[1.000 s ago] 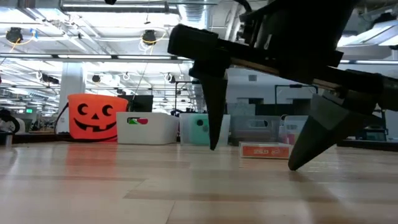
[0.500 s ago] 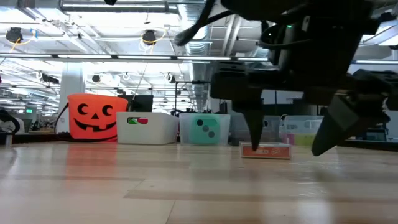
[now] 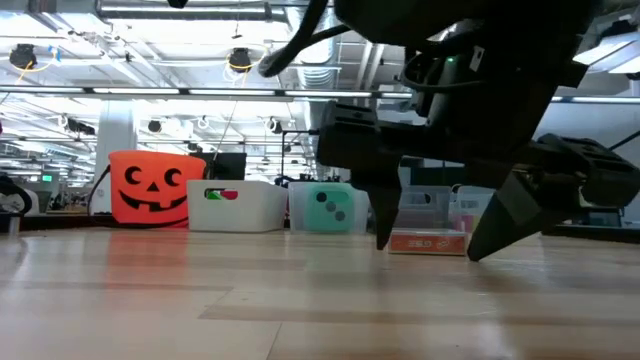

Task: Pick & Place Toys
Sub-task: Put the orange deck of cards into the black bin

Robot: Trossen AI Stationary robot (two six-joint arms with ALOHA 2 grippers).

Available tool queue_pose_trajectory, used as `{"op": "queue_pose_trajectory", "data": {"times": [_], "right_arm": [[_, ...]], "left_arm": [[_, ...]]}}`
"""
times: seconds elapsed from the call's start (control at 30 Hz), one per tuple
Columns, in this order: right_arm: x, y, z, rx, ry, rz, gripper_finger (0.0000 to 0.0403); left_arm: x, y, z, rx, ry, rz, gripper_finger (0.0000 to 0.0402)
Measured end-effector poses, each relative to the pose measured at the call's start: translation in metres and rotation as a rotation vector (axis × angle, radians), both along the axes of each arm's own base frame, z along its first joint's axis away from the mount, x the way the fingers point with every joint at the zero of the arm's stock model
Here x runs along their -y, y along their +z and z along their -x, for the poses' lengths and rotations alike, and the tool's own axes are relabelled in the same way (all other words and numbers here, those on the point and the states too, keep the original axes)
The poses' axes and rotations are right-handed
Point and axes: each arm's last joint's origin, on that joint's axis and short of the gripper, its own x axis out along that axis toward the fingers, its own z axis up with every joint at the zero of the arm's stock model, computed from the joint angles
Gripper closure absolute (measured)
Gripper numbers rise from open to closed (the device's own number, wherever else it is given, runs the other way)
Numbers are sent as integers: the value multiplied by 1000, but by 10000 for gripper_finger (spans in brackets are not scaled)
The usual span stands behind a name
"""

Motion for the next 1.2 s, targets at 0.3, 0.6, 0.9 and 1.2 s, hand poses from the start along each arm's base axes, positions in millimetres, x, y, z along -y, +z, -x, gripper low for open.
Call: {"op": "queue_pose_trajectory", "data": {"times": [0.3, 0.6, 0.9, 1.2], "right_arm": [[0, -1, -2, -20, 44, -7, 72], [-1, -1, -3, -23, 62, 3, 53], [-1, -2, -4, -25, 106, 43, 14], [5, -3, -7, -10, 97, 84, 5]], "left_arm": [[0, 0, 0, -1, 1, 6, 59], [0, -3, 0, -28, -2, 0, 59], [0, -6, 1, -62, -2, -9, 59], [0, -6, 1, -62, -2, -9, 59]]}}
